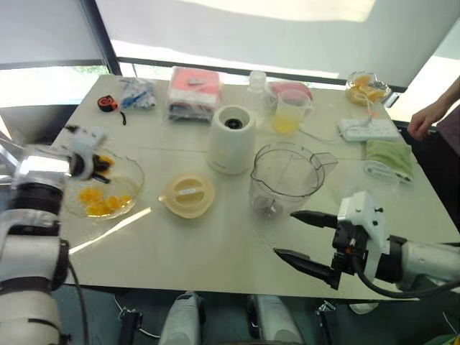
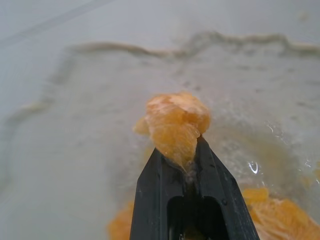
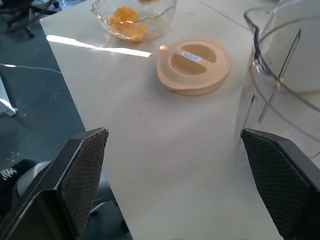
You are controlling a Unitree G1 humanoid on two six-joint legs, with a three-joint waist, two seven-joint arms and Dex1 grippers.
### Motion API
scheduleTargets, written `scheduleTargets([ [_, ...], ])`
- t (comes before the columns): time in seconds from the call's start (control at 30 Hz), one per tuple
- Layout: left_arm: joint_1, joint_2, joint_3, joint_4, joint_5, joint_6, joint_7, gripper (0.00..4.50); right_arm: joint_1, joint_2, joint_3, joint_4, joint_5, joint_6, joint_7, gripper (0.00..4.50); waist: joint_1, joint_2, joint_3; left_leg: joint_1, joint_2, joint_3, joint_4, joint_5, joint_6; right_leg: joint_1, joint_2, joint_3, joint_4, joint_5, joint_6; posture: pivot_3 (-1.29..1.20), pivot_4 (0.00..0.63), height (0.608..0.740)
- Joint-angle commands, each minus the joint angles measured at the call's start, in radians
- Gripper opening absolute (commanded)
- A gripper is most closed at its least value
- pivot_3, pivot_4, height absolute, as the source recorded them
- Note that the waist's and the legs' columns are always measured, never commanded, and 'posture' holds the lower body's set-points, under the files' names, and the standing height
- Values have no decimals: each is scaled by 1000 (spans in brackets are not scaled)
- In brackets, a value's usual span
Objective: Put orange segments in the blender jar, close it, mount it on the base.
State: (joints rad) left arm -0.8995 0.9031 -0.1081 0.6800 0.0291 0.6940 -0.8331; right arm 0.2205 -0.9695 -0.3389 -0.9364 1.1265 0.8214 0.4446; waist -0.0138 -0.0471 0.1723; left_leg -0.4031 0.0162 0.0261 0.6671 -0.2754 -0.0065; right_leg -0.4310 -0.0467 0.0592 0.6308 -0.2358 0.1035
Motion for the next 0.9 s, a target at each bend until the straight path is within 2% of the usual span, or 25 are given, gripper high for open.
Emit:
scheduleTargets([
  [0.03, -18, 92, 60, -169, -90, 32, -180, 44, 20, 25, -21, 19, -16, -34, 23, 4500, 1, 1, 0, 0, 0, 0, 0, 0, 0, 0, -1, 0, 0, 0, 0, 0, 150, 740],
  [0.1, -23, 106, 86, -200, -148, 20, -268, 44, 21, 63, -44, 43, 20, -49, 8, 4500, 5, 2, -1, 0, -1, 0, 0, 0, 0, 1, -2, -1, -1, 0, -1, 0, 150, 740],
  [0.2, -101, 62, 102, -212, -212, -15, -352, 44, 18, 157, -116, 103, 167, -97, -66, 4500, 20, 2, -1, 0, -2, -1, 2, 0, 0, 3, -3, -4, -1, -2, -4, 0, 150, 740],
  [0.43, -329, -204, 37, -227, -327, 30, -500, 44, 162, 182, -213, 27, 153, -114, -120, 4500, 28, 3, -1, -6, -2, -4, 14, 1, 0, 6, 0, -9, 0, -2, -4, 0, 150, 740],
  [0.67, -538, -470, 30, -22, -365, -19, -542, 44, 369, 217, -264, -109, 130, -177, -187, 4500, 13, 5, 0, -5, -2, -4, 15, 0, 1, 5, 3, -9, 1, -2, -3, 0, 150, 740],
  [0.9, -589, -651, -5, 86, -352, -83, -588, 44, 473, 191, -248, -111, 96, -313, -210, 4500, 1, 8, -1, -5, -2, -4, 15, 0, 1, 6, 3, -8, 1, -2, -4, 0, 150, 740],
])
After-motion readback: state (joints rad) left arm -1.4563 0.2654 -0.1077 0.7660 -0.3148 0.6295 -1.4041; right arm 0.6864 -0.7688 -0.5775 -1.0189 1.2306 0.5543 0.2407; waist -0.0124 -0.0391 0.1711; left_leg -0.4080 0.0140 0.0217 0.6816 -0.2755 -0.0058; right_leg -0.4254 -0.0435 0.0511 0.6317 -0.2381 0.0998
